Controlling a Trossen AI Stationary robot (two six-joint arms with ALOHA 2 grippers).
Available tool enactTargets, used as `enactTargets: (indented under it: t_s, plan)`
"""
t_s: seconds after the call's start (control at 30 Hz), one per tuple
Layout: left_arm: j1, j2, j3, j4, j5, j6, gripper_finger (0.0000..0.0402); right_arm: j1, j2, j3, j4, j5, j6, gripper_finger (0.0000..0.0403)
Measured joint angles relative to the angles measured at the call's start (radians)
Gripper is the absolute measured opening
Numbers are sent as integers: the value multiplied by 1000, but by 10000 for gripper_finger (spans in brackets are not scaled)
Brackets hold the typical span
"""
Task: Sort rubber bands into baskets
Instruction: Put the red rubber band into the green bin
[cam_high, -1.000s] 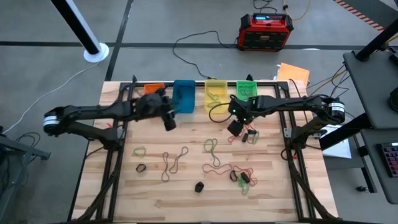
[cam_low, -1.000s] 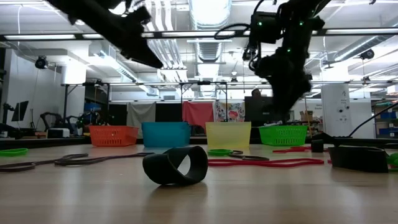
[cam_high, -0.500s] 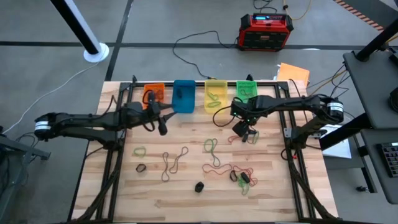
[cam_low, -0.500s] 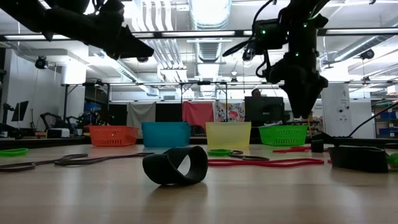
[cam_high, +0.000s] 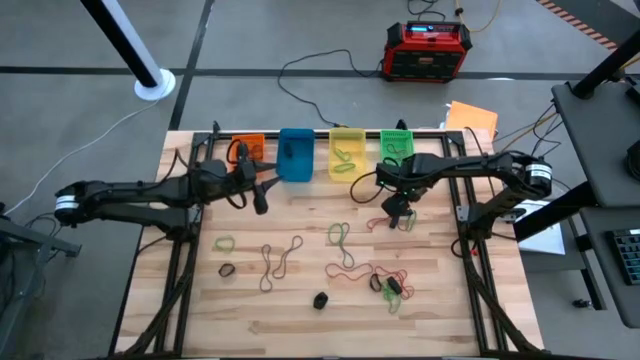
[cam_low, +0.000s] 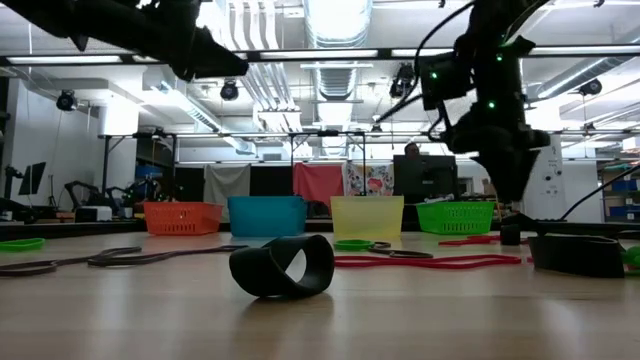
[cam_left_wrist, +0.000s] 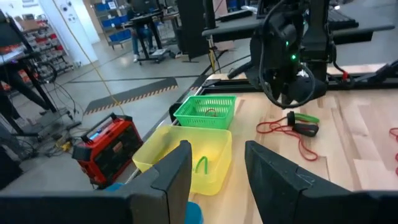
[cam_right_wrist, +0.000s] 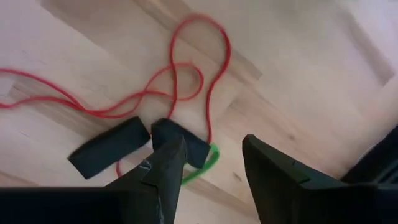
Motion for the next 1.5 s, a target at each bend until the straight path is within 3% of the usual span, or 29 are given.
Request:
enactTargets:
  t_s: [0.17, 0.37, 0.83, 1.03, 1.3, 1.5]
  plan:
    - [0, 0, 33, -35, 0, 91, 134, -7, -2, -25, 40, -23, 1, 182]
    - [2, 5, 32, -23, 0, 180, 134, -49, 0, -25, 256, -23, -26, 218]
    - [2, 5, 11, -18, 0, 110, 134, -70, 181, -72, 333, 37, 2, 230]
    - [2, 17, 9, -16, 0, 99, 134, -68, 257, -84, 385, 6, -30, 185]
    - [2, 77, 9, -8, 0, 62, 134, -64, 237, -83, 429, 6, -53, 29]
    - [1, 114, 9, 25, 0, 43, 134, -36, 111, -90, 435, 17, -84, 9]
